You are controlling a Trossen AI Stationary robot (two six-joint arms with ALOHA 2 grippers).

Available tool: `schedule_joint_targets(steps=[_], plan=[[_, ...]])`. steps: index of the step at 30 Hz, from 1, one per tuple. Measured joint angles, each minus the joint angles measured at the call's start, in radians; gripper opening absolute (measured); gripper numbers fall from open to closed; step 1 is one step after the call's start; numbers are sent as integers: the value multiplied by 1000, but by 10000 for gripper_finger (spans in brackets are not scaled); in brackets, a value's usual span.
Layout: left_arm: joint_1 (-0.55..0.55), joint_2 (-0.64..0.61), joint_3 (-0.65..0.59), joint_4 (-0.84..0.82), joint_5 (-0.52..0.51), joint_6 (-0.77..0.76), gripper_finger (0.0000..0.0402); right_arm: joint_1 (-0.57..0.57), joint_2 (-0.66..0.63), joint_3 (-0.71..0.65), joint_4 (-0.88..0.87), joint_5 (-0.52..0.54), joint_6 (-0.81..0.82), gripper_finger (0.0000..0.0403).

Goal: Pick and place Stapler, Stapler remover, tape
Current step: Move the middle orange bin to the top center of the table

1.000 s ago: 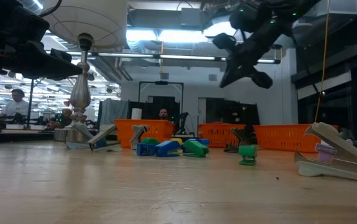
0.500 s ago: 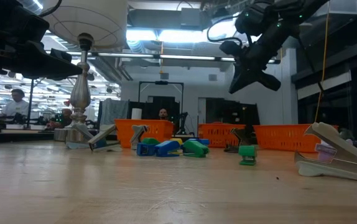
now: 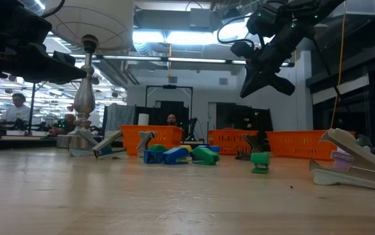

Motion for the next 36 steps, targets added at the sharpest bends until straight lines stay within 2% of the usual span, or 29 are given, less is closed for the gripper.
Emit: schedule_joint_targets(steps=[7, 15, 23, 27, 36], plan=[[0, 0, 0, 0, 0, 0, 79, 0, 7, 1, -68, 39, 26, 11], [0, 0, 0, 0, 0, 0, 78, -50, 67, 2, -104, 34, 61, 44], [0, 0, 0, 0, 0, 0, 77, -107, 98, 2, -42, -97, 55, 57], [0, 0, 0, 0, 0, 0, 78, -107, 98, 2, 12, -98, 62, 58], [0, 0, 0, 0, 0, 0, 77, -135, 98, 2, -8, -82, 140, 58]])
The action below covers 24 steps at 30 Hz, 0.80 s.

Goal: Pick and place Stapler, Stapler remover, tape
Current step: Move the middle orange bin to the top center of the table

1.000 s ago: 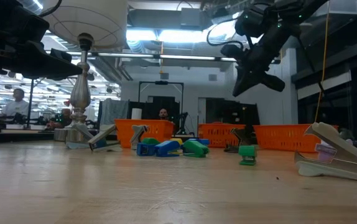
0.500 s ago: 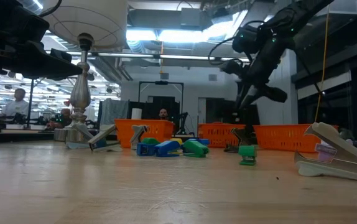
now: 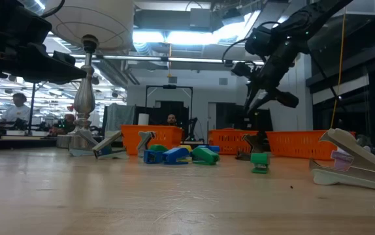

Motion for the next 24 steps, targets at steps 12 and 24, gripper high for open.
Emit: schedule_joint_targets(steps=[12, 24], plan=[[0, 0, 0, 0, 0, 0, 78, -41, 95, 26, -79, -25, 45, 118], [0, 0, 0, 0, 0, 0, 78, -50, 225, 114, -90, -18, -2, 225]])
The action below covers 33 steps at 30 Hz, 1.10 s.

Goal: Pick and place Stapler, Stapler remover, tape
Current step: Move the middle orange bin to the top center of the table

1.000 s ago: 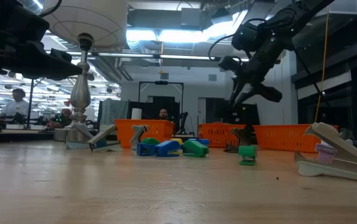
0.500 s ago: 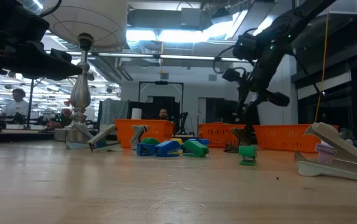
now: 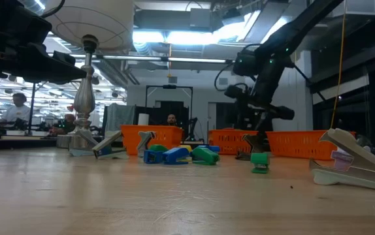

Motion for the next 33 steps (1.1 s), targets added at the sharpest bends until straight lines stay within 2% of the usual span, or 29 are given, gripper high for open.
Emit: schedule_joint_targets(steps=[7, 19, 22, 29, 33], plan=[[0, 0, 0, 0, 0, 0, 77, -32, 43, -1, -42, 34, -3, 190], [0, 0, 0, 0, 0, 0, 77, -39, 41, 26, -52, 37, -33, 145], [0, 0, 0, 0, 0, 0, 78, -39, 41, 26, -53, 43, -33, 115], [0, 0, 0, 0, 0, 0, 78, -34, 41, 26, -51, 47, -34, 17], [0, 0, 0, 0, 0, 0, 78, -22, 40, 26, -45, 56, -34, 22]])
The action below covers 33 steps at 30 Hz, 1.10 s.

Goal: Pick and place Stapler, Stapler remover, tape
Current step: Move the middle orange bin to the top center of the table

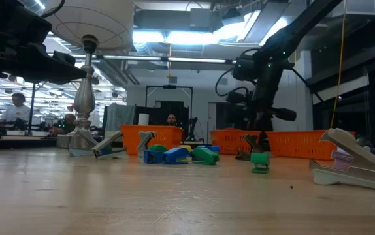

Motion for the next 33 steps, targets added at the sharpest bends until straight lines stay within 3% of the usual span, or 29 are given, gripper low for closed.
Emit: schedule_joint_targets(steps=[22, 33], plan=[[0, 0, 0, 0, 0, 0, 78, 22, 0, -1, 237, -115, -44, 5], [0, 0, 0, 0, 0, 0, 77, 52, 0, -1, 110, -55, 5, 5]])
